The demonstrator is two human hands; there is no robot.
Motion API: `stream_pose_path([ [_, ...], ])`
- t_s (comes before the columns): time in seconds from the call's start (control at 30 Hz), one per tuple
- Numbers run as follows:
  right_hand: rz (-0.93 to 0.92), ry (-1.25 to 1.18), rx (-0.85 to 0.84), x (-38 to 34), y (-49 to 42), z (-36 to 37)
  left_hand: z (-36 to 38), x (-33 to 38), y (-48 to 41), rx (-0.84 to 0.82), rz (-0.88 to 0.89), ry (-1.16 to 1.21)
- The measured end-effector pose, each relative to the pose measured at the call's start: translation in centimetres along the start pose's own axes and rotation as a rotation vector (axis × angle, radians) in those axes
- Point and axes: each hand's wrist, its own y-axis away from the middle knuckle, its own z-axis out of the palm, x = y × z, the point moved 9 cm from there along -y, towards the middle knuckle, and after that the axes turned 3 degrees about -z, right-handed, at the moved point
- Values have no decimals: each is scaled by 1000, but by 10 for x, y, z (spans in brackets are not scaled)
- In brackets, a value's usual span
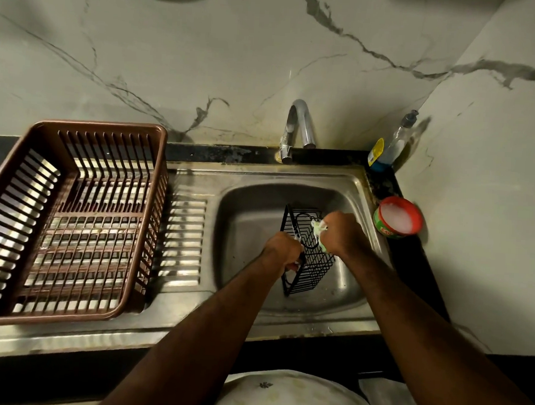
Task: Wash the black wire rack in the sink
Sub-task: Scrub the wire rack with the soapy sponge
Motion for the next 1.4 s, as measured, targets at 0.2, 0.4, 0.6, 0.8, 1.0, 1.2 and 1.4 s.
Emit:
stream_pose_path([
  [0.2,-117,119,-247,-5,-5,23,6,1,-2,-31,14,1],
  [0.4,-204,148,-213,-4,-9,23,1,-3,-5,-26,43,73],
  [0.6,-364,282,-21,-13,9,20,5,-4,-6,-50,18,138],
  [0.8,-153,-30,-43,9,0,15,-3,-3,0,-26,59,140],
  [1.0,-186,-234,-143,14,2,18,4,-7,-2,36,37,399],
  [1.2,-257,-239,-297,8,20,30,-24,10,-2,259,124,-148],
  [1.4,-127,-351,-92,28,11,-9,-30,24,10,402,260,-440],
])
